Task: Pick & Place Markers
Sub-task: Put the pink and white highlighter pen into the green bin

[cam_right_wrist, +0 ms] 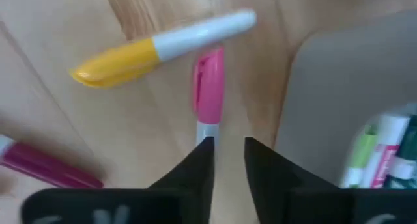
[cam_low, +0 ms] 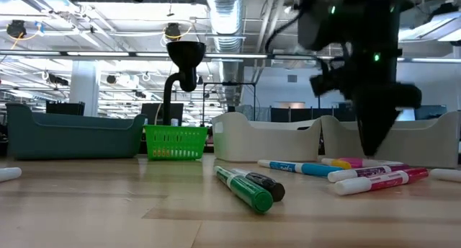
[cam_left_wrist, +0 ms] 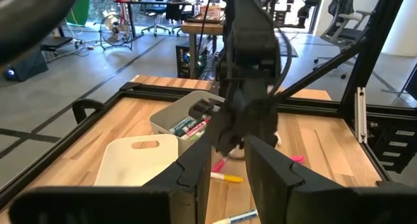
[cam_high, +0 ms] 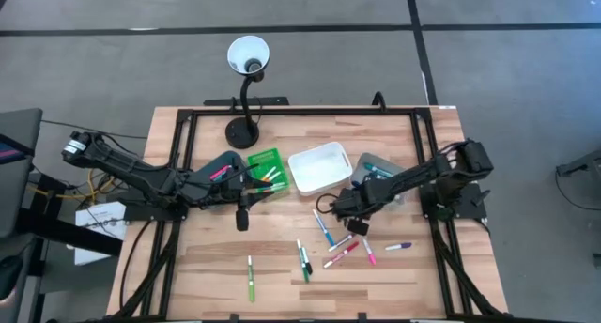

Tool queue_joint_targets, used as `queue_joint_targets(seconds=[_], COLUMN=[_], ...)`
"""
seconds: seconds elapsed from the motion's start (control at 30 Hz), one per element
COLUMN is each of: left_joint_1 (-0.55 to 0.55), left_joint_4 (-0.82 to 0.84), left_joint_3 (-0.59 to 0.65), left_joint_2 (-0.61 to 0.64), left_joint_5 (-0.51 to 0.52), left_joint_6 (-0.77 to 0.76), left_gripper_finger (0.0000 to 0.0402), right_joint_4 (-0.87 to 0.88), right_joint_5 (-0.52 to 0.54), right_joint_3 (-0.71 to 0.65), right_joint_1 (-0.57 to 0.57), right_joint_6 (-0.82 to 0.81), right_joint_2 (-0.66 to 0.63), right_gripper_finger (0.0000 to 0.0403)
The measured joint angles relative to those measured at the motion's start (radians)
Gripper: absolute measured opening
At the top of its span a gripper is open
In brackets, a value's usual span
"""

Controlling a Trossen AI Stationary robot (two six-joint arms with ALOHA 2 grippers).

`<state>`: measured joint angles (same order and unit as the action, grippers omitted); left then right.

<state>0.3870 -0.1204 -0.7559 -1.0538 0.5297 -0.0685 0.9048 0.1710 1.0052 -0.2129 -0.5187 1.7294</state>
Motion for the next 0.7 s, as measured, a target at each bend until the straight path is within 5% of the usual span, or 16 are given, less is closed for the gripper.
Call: queue_joint_targets(seconds=[0.4, 0.7], left_joint_1=[0.000, 0.000], left_joint_4=[0.000, 0.003], left_joint_3=[0.000, 0.000], left_joint_2=[0.000, 0.000], left_joint_5=[0.000, 0.000], left_joint_6=[0.000, 0.000], left_gripper_finger=[0.0090, 0.0090], right_joint_4=[-0.020, -0.052], right_joint_5=[-0.071, -0.082], right_joint_3=[0.060, 0.061], right_joint_1=[0.048, 0.047], right_joint_6=[0.083, 0.075], right_joint_2=[0.055, 0.053], right_gripper_finger=[0.0175, 0.0185])
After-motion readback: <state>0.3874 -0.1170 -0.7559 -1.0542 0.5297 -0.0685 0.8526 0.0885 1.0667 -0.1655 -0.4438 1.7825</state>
